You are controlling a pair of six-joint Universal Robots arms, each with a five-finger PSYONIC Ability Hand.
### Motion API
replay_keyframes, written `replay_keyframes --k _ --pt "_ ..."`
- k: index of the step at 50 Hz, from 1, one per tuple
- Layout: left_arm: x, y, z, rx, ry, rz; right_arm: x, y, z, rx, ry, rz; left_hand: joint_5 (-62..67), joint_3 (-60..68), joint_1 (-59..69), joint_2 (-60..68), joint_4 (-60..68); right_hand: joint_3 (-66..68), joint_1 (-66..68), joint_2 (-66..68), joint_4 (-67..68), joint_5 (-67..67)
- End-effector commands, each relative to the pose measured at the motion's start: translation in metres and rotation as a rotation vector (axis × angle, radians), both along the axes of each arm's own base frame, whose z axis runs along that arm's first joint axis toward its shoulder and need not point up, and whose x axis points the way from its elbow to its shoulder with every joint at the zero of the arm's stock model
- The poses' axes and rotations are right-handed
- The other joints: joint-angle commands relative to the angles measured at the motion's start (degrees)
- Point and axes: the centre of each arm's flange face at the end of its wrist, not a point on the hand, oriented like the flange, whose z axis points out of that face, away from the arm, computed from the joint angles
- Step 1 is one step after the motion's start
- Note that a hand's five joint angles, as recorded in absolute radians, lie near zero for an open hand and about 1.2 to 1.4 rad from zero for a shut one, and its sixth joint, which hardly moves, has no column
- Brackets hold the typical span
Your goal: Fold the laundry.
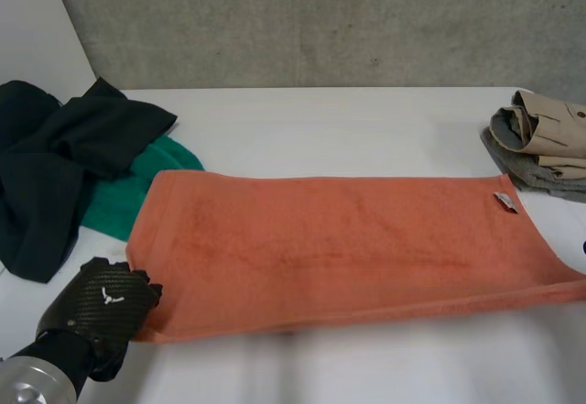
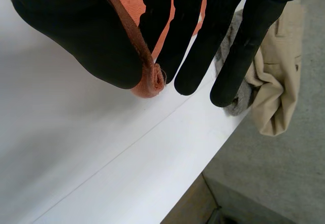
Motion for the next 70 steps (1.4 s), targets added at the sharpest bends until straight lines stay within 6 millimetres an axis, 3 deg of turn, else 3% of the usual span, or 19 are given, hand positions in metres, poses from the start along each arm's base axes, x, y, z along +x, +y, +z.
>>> replay_keyframes --k 1,5,8,15,24,28,29,30,31,32,36,42,45,48,50,57,63,70 --pt "-0.017 -0.047 -0.008 -0.030 0.103 0.038 0.004 -0.020 -0.025 -0.002 -0.005 0.028 14.4 11.8 13.6 11.9 11.3 11.6 15.4 12.3 11.2 13.0" --pt "-0.029 -0.085 -0.010 -0.104 0.129 0.043 0.018 -0.051 -0.042 -0.098 -0.012 0.062 14.4 11.8 13.6 11.9 11.3 11.6 15.4 12.3 11.2 13.0" --pt "-0.041 -0.122 -0.012 -0.175 0.157 0.044 0.028 -0.071 -0.045 -0.170 -0.040 0.067 14.4 11.8 13.6 11.9 11.3 11.6 15.4 12.3 11.2 13.0" --pt "-0.060 -0.185 -0.022 -0.314 0.188 0.072 0.047 -0.118 -0.058 -0.301 -0.054 0.102 14.4 11.8 13.6 11.9 11.3 11.6 15.4 12.3 11.2 13.0" --pt "-0.080 -0.250 -0.046 -0.405 0.187 0.141 0.074 -0.172 -0.070 -0.509 -0.061 0.168 14.4 11.8 13.6 11.9 11.3 11.6 15.4 12.3 11.2 13.0" --pt "-0.090 -0.264 -0.052 -0.430 0.193 0.130 0.075 -0.193 -0.081 -0.573 -0.054 0.151 14.4 11.8 13.6 11.9 11.3 11.6 15.4 12.3 11.2 13.0" --pt "-0.092 -0.265 -0.052 -0.434 0.196 0.124 0.076 -0.194 -0.084 -0.573 -0.051 0.149 5.1 2.5 4.3 2.6 2.0 -2.2 1.6 -1.5 -2.6 -0.8" --pt "-0.096 -0.265 -0.052 -0.440 0.197 0.114 0.079 -0.195 -0.088 -0.578 -0.047 0.137 -31.1 -33.7 -31.9 -33.7 -34.3 -46.1 -42.3 -45.4 -46.5 -44.7" --pt "-0.098 -0.265 -0.050 -0.445 0.200 0.112 0.080 -0.195 -0.088 -0.581 -0.046 0.129 -47.8 -50.4 -48.6 -50.4 -50.9 -58.4 -54.6 -57.7 -58.8 -57.0" --pt "-0.103 -0.262 -0.047 -0.450 0.209 0.101 0.082 -0.194 -0.089 -0.583 -0.046 0.124 -55.6 -58.2 -56.4 -58.1 -58.7 -58.4 -54.6 -57.7 -58.8 -57.0" --pt "-0.119 -0.246 -0.039 -0.445 0.235 0.057 0.084 -0.186 -0.082 -0.579 -0.090 0.071 -55.6 -58.2 -56.4 -58.1 -58.7 -58.4 -54.6 -57.7 -58.8 -57.0" --pt "-0.108 -0.222 0.005 -0.479 0.259 0.057 0.079 -0.166 -0.049 -0.587 -0.236 0.034 -55.6 -58.2 -56.4 -58.1 -58.7 -58.4 -54.6 -57.7 -58.8 -57.0" --pt "-0.101 -0.203 0.016 -0.469 0.272 0.055 0.080 -0.139 -0.032 -0.509 -0.356 0.062 -55.6 -58.2 -56.4 -58.1 -58.7 -58.4 -54.6 -57.7 -58.8 -57.0" --pt "-0.092 -0.180 0.024 -0.442 0.306 0.056 0.077 -0.126 -0.033 -0.423 -0.397 0.069 -55.6 -58.2 -56.4 -58.1 -58.7 -58.4 -54.6 -57.7 -58.8 -57.0" --pt "-0.084 -0.162 0.024 -0.408 0.335 0.063 0.065 -0.116 -0.037 -0.327 -0.430 0.054 -55.6 -58.2 -56.4 -58.1 -58.7 -58.4 -54.6 -57.7 -58.8 -57.0" --pt "-0.077 -0.126 0.008 -0.295 0.395 0.007 0.032 -0.097 -0.061 -0.144 -0.488 -0.003 -55.6 -58.1 -56.3 -58.1 -58.7 -45.9 -42.1 -45.2 -46.3 -44.5" --pt "-0.076 -0.121 -0.005 -0.248 0.399 -0.003 0.020 -0.103 -0.069 -0.149 -0.499 -0.015 -55.4 -58.0 -56.2 -57.9 -58.5 -41.5 -37.7 -40.8 -41.9 -40.1" --pt "-0.074 -0.125 -0.004 -0.268 0.409 0.004 0.012 -0.118 -0.098 -0.146 -0.490 -0.029 -55.4 -58.0 -56.2 -57.9 -58.5 -33.8 -30.0 -33.1 -34.2 -32.4"
